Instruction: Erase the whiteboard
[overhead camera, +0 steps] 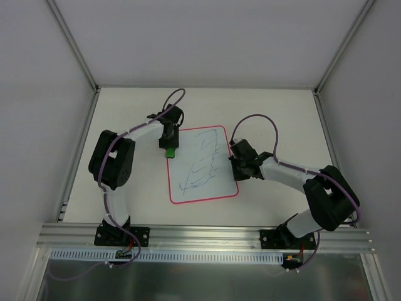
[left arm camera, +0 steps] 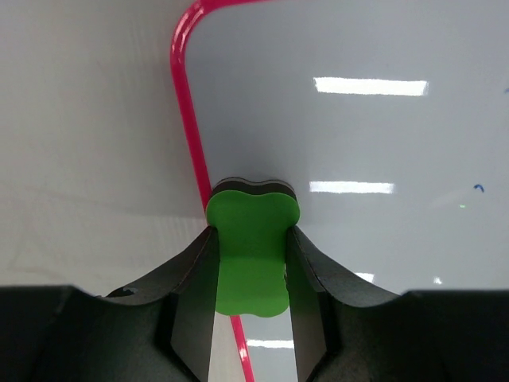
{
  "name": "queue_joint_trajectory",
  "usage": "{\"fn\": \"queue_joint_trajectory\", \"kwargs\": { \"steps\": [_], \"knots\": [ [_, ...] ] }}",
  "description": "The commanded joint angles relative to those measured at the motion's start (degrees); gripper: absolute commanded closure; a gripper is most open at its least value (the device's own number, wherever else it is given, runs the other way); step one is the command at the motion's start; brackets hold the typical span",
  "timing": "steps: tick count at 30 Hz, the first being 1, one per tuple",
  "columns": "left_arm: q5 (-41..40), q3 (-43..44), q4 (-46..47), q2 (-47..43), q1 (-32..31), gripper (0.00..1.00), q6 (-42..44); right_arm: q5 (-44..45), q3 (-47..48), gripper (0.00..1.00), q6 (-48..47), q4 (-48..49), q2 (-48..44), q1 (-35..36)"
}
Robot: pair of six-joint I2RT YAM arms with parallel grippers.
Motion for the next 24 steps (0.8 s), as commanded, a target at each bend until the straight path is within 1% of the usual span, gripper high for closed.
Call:
{"fn": "queue_joint_trajectory", "kwargs": {
  "steps": [1, 3, 4, 8, 12, 15, 18, 21, 22, 24],
  "knots": [
    [1.68, -8.69, -8.95, 0.24, -3.16, 1.00, -2.37, 1.51, -1.18, 0.95, -0.07, -3.56, 0.29, 0.26],
    [1.50, -10.29, -8.51, -1.35, -5.80, 1.00, -3.07, 1.42, -1.27, 0.95, -0.07, -3.30, 0.38, 0.34],
    [1.59, -11.43, -8.42, -1.87, -8.77, 1.00, -3.68, 1.25, -1.27, 0.95, -0.07, -3.12, 0.55, 0.34],
    [3.78, -12.93, -7.72, -1.88, -14.67, 1.00, -6.84, 1.16, -1.18, 0.95, 0.19, -2.95, 0.82, 0.34],
    [6.68, -14.25, -6.75, -1.97, -17.40, 1.00, -8.43, 1.25, -1.36, 0.95, 0.11, -2.86, 0.64, 0.34],
    [7.04, -14.61, -6.40, -2.14, -18.11, 1.00, -8.70, 1.07, -1.45, 0.95, 0.11, -2.60, 1.08, 0.26],
    [5.72, -13.38, -6.49, -2.06, -17.85, 1.00, -7.99, 0.72, -1.18, 0.96, 0.19, -2.42, 1.34, 0.34],
    [4.58, -12.76, -6.49, -1.62, -15.75, 1.00, -8.08, 1.07, -1.36, 0.96, 0.11, -2.42, 1.08, 0.34],
    [4.05, -12.76, -6.58, -1.44, -13.83, 1.00, -7.82, 1.16, -1.45, 0.96, 0.19, -2.51, 0.73, 0.34],
    [2.39, -12.59, -6.49, -1.35, -11.97, 1.00, -7.47, 1.42, -1.71, 0.96, 0.11, -2.42, 0.47, 0.34]
  ]
}}
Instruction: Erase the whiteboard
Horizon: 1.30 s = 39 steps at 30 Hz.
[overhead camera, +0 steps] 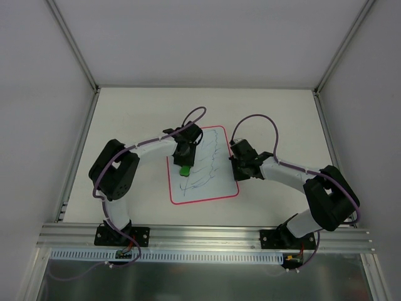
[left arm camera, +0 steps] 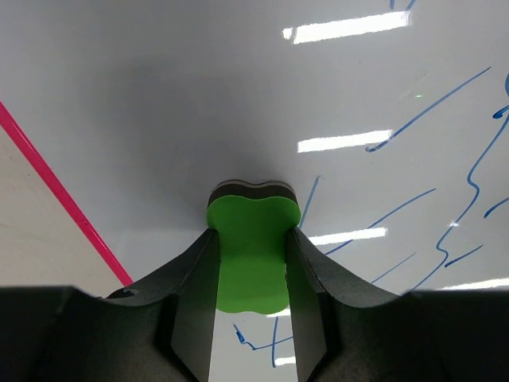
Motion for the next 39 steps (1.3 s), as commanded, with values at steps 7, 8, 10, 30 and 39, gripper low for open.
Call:
{"fn": "queue_joint_trajectory", "kwargs": {
  "steps": [7, 8, 10, 30, 39],
  "knots": [
    [2.69, -1.40, -6.38, 2.73, 4.88, 0.64, -1.10, 1.09, -1.51, 0.95, 0.21, -2.05, 0.73, 0.21],
    [2.60, -1.93, -6.29, 2.20, 4.62, 0.61, -1.45, 1.18, -1.43, 0.95, 0.13, -2.05, 0.64, 0.21],
    [1.81, -2.54, -6.29, 0.62, 4.27, 0.57, -1.89, 1.27, -1.51, 0.95, 0.21, -1.87, 0.55, 0.21],
    [0.49, -6.33, 0.38, -5.98, 2.24, 0.48, -1.81, 0.57, -1.51, 0.95, 0.22, -1.61, 1.08, 0.13],
    [0.58, -6.33, 2.15, -6.15, 2.24, 0.48, 1.00, -0.22, -1.42, 0.95, -0.05, -1.61, 1.52, 0.21]
  ]
}}
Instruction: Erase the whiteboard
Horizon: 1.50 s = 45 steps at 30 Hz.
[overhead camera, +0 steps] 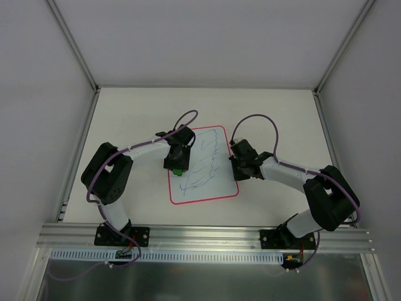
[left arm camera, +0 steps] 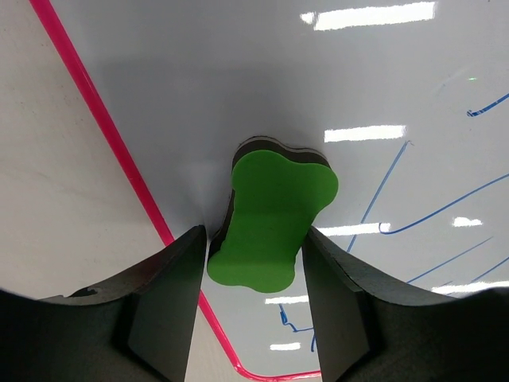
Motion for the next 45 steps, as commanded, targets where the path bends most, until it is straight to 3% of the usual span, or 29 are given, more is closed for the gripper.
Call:
{"fn": "queue_joint_trajectory", "kwargs": {
  "steps": [1, 13, 16, 22, 30, 35, 39, 45],
  "knots": [
    [-0.49, -0.47, 2.65, -1.65, -0.58, 0.48, 2.14, -0.03, -1.32, 0.95, -0.03, -1.67, 1.61, 0.21],
    [0.38, 0.23, 3.97, -1.39, -0.58, 0.56, 4.43, -0.82, -1.05, 0.95, -0.20, -1.67, 2.57, 0.21],
    [0.64, 0.15, 3.97, -1.74, -0.49, 0.62, 4.87, -0.90, -0.96, 0.95, -0.20, -1.76, 2.49, 0.13],
    [2.58, -2.57, 3.88, -3.75, -0.58, 0.86, 5.13, -0.91, -1.14, 0.95, -0.12, -1.76, 2.31, 0.13],
    [5.92, -13.81, 3.79, -6.75, -1.01, 0.99, 1.27, -1.26, -1.05, 0.95, -0.29, -1.50, 2.93, 0.13],
    [7.32, -15.41, 3.79, -6.84, -5.66, 1.00, -0.05, -1.61, -0.79, 0.96, -0.20, -1.06, 3.80, 0.13],
    [8.20, -12.78, 3.70, -4.38, -13.56, 1.00, 0.21, -1.43, -0.70, 0.96, -0.03, -0.88, 3.81, 0.21],
    [7.16, -7.77, 1.51, 1.24, -19.73, 1.00, 0.74, -1.17, -0.96, 0.96, -0.11, -0.88, 3.54, 0.12]
  ]
}}
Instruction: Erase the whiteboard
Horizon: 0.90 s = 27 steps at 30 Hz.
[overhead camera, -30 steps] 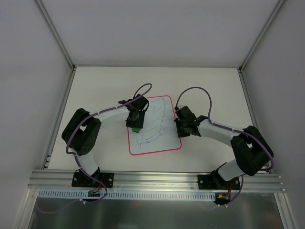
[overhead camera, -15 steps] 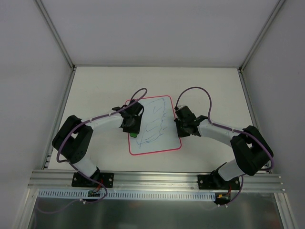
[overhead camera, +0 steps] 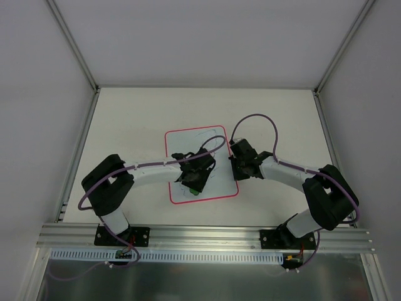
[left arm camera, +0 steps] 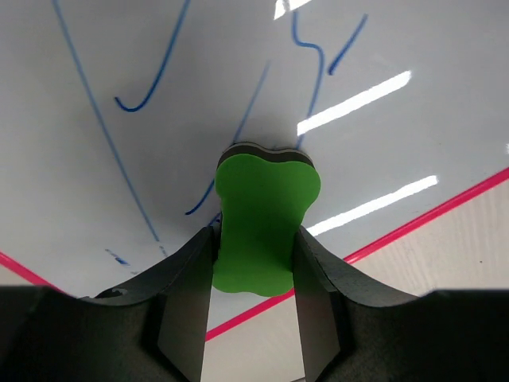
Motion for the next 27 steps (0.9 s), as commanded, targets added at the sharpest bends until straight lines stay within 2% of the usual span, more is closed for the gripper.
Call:
{"fn": "queue_joint_trajectory", "kwargs": {
  "steps": [1, 7, 12, 15, 19, 21, 22, 27],
  "knots": [
    [3.38, -1.14, -5.46, 5.95, -2.19, 1.00, -2.32, -0.88, -1.38, 0.96, -0.07, -0.97, 2.80, 0.21],
    [-4.71, -4.56, -11.17, 3.23, 2.55, 1.00, -9.96, -1.06, -1.29, 0.96, -0.16, -0.97, 2.80, 0.21],
    [-6.31, -9.04, -11.97, 1.20, 6.51, 1.00, -12.17, -1.24, -1.29, 0.96, -0.16, -0.97, 2.97, 0.21],
    [-6.04, -8.62, -11.89, 0.68, 6.43, 1.00, -11.99, -1.32, -1.20, 0.96, -0.25, -0.71, 3.32, 0.21],
    [-6.13, -6.94, -11.89, -1.25, 6.43, 0.75, -11.38, -1.68, -0.94, 0.96, -0.25, -0.62, 3.68, 0.21],
    [-6.30, -6.07, -11.89, -2.04, 6.43, 0.69, -10.77, -1.50, -1.11, 0.96, -0.33, -0.62, 3.50, 0.21],
    [-6.30, -5.71, -11.89, -2.92, 6.51, 0.62, -10.50, -1.50, -1.12, 0.96, -0.33, -0.70, 3.50, 0.21],
    [-5.69, -4.31, -11.89, -5.65, 6.43, 0.48, -9.53, -1.59, -1.20, 0.96, -0.33, -0.71, 3.41, 0.21]
  ]
}}
